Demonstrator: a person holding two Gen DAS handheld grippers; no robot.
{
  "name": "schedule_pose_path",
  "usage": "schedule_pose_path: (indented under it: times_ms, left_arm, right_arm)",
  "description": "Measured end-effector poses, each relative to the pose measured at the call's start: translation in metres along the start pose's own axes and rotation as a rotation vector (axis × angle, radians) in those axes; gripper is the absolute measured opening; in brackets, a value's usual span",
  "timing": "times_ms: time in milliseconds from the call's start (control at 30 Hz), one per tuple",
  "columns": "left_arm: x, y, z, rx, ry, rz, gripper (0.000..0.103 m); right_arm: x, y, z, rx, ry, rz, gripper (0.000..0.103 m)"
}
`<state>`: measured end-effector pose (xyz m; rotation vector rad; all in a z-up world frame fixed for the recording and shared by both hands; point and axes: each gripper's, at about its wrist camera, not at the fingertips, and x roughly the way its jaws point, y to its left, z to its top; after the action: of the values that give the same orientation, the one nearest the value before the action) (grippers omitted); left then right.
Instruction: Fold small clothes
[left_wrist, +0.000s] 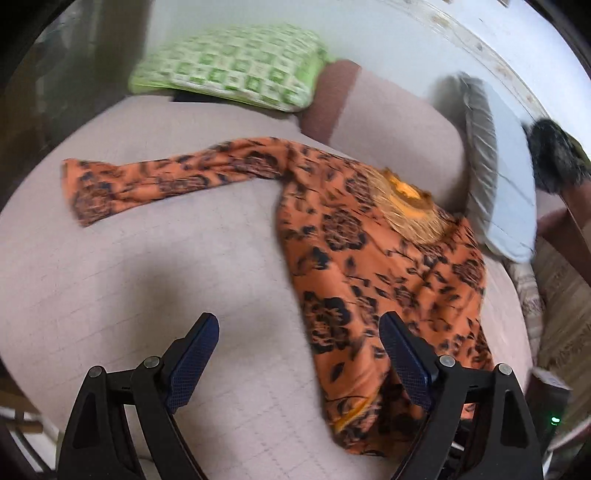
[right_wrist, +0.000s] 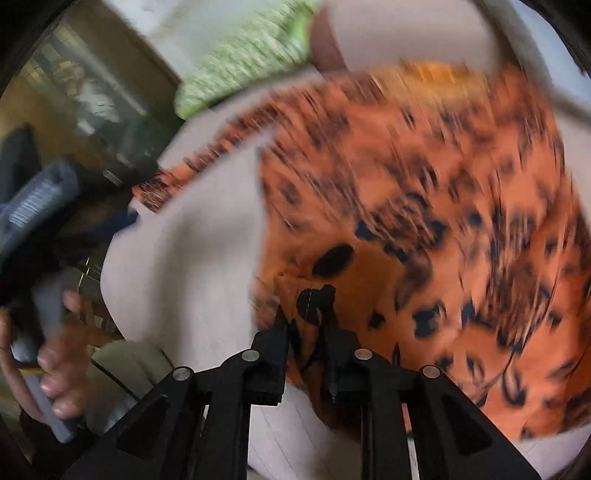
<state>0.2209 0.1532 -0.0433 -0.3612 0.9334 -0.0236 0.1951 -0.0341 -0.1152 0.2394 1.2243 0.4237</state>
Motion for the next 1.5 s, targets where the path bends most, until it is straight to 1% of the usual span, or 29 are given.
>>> schedule_pose_path:
  times_ms: [33, 100, 133, 167, 233, 333, 400, 500, 600, 633, 667, 700, 733, 800, 900, 967, 1000, 1067, 1133, 1167, 1200, 1267, 1300, 1333, 1367, 1400, 1433, 1467, 1500]
  left_arm:
    - [0.004, -0.006, 0.003, 0.01, 0.004, -0.005, 0.089]
    - [0.015, -0.023, 0.015, 0.029, 0.019, -0.059, 0.089]
    - [0.02, -0.033, 0.021, 0.044, 0.023, -0.09, 0.089]
    - [0.028, -0.05, 0.026, 0.074, 0.031, -0.113, 0.089]
    - [0.046, -0.068, 0.034, 0.109, 0.058, -0.138, 0.089]
    - [0.082, -0.089, 0.03, 0.15, 0.141, -0.234, 0.089]
    - [0.109, -0.094, 0.017, 0.205, 0.179, -0.196, 0.087]
    - [0.133, -0.09, -0.003, 0.272, 0.217, -0.087, 0.071]
    - [0.136, -0.074, -0.002, 0.203, 0.234, -0.104, 0.073]
    - [0.139, -0.066, 0.0, 0.191, 0.248, -0.067, 0.073]
    - [0.142, -0.061, 0.0, 0.192, 0.255, -0.016, 0.073]
    - [0.145, -0.053, 0.0, 0.196, 0.263, 0.071, 0.073]
    - [0.143, -0.044, 0.001, 0.188, 0.27, 0.138, 0.072]
    - [0.131, -0.024, 0.001, 0.142, 0.263, 0.182, 0.073]
    - [0.119, 0.006, 0.001, 0.06, 0.265, 0.213, 0.073]
    - [0.11, 0.023, 0.005, -0.011, 0.262, 0.239, 0.072]
    - [0.102, 0.029, 0.009, -0.057, 0.235, 0.199, 0.072]
    - [0.089, 0.02, 0.016, -0.072, 0.196, 0.114, 0.072]
    - [0.072, 0.002, 0.021, -0.044, 0.121, -0.021, 0.074]
    - [0.068, -0.007, 0.02, -0.018, 0.096, -0.048, 0.076]
    - [0.067, -0.018, 0.017, 0.023, 0.087, -0.065, 0.084]
    - [0.084, -0.035, 0.008, 0.094, 0.124, -0.129, 0.086]
    - [0.099, -0.043, 0.0, 0.118, 0.172, -0.167, 0.084]
    - [0.116, -0.048, -0.006, 0.134, 0.234, -0.17, 0.084]
    - [0.133, -0.052, -0.016, 0.167, 0.297, -0.127, 0.083]
    - [0.143, -0.05, -0.02, 0.195, 0.321, -0.072, 0.08]
    - [0.15, -0.048, -0.026, 0.223, 0.337, 0.011, 0.076]
    - [0.153, -0.04, -0.033, 0.242, 0.341, 0.09, 0.075]
    - [0.151, -0.035, -0.036, 0.247, 0.337, 0.101, 0.076]
  right_arm:
    - [-0.008, -0.012, -0.001, 0.034, -0.005, 0.032, 0.026]
    - [-0.036, -0.031, 0.0, 0.069, -0.059, 0.02, 0.074]
    - [-0.052, -0.038, 0.0, 0.08, -0.098, 0.006, 0.081]
    - [-0.067, -0.043, -0.004, 0.09, -0.137, -0.003, 0.082]
    - [-0.091, -0.063, 0.009, 0.112, -0.183, -0.053, 0.082]
    - [-0.119, -0.096, 0.038, 0.182, -0.267, -0.142, 0.081]
    - [-0.131, -0.114, 0.071, 0.217, -0.309, -0.155, 0.081]
    - [-0.105, -0.131, 0.14, 0.224, -0.293, -0.191, 0.077]
    - [-0.061, -0.145, 0.191, 0.215, -0.23, -0.238, 0.067]
    - [-0.044, -0.15, 0.206, 0.213, -0.208, -0.249, 0.063]
    - [-0.035, -0.156, 0.211, 0.218, -0.194, -0.275, 0.055]
    - [-0.021, -0.163, 0.215, 0.244, -0.168, -0.313, 0.053]
    - [-0.016, -0.168, 0.215, 0.267, -0.154, -0.309, 0.052]
    - [-0.01, -0.169, 0.207, 0.287, -0.149, -0.246, 0.052]
    - [-0.005, -0.152, 0.184, 0.247, -0.129, -0.221, 0.053]
    - [-0.002, -0.137, 0.17, 0.206, -0.108, -0.206, 0.06]
    - [0.001, -0.132, 0.169, 0.193, -0.097, -0.209, 0.062]
    - [0.002, -0.129, 0.17, 0.18, -0.088, -0.22, 0.062]
    - [0.0, -0.132, 0.179, 0.183, -0.1, -0.258, 0.062]
    - [-0.003, -0.137, 0.186, 0.196, -0.112, -0.275, 0.065]
    - [-0.009, -0.143, 0.194, 0.214, -0.13, -0.283, 0.071]
    - [-0.017, -0.156, 0.211, 0.244, -0.158, -0.312, 0.073]
    - [-0.018, -0.165, 0.221, 0.257, -0.164, -0.353, 0.073]
    - [-0.017, -0.171, 0.227, 0.263, -0.159, -0.38, 0.073]
    - [-0.014, -0.176, 0.232, 0.266, -0.15, -0.397, 0.073]
    - [-0.009, -0.183, 0.237, 0.274, -0.136, -0.412, 0.073]
    - [-0.002, -0.19, 0.24, 0.282, -0.113, -0.421, 0.073]
    - [0.004, -0.193, 0.242, 0.279, -0.093, -0.439, 0.07]
    - [0.008, -0.195, 0.244, 0.274, -0.083, -0.468, 0.07]
